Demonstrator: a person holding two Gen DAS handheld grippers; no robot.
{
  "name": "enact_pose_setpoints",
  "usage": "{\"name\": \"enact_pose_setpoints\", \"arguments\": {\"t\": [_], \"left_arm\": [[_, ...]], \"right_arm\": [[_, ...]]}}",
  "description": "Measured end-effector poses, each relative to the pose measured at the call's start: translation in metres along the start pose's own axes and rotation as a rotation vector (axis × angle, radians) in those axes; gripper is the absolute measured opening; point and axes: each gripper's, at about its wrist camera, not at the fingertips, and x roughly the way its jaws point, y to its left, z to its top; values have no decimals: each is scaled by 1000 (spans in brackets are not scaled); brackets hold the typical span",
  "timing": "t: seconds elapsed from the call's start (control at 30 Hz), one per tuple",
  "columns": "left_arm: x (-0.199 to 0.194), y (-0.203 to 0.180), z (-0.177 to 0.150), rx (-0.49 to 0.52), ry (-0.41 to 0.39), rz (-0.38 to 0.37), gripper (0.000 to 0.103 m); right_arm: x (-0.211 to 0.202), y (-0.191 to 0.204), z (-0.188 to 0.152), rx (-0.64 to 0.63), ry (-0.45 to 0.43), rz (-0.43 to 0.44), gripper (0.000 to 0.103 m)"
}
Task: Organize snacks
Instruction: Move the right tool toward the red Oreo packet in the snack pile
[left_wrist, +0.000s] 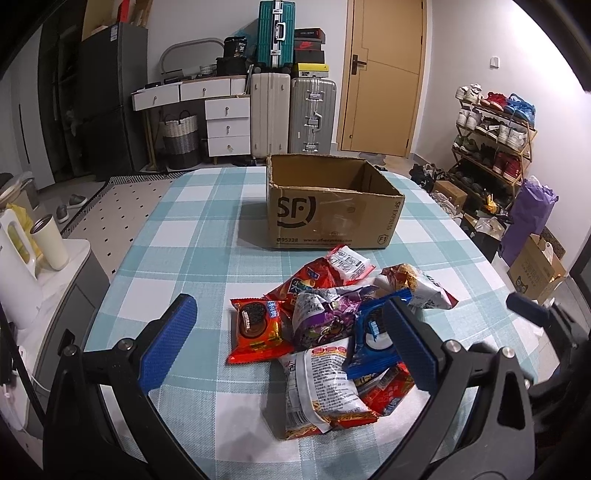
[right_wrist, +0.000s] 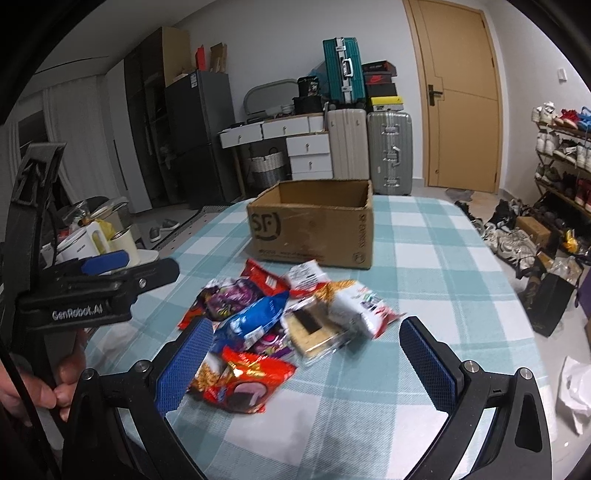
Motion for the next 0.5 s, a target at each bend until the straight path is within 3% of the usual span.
{"name": "enact_pose_setpoints", "arguments": {"t": [0.5], "left_arm": [[3,5,-3,-35,-29,-16,100]], "right_arm": [[38,-5,-33,129,130,106,103]]}}
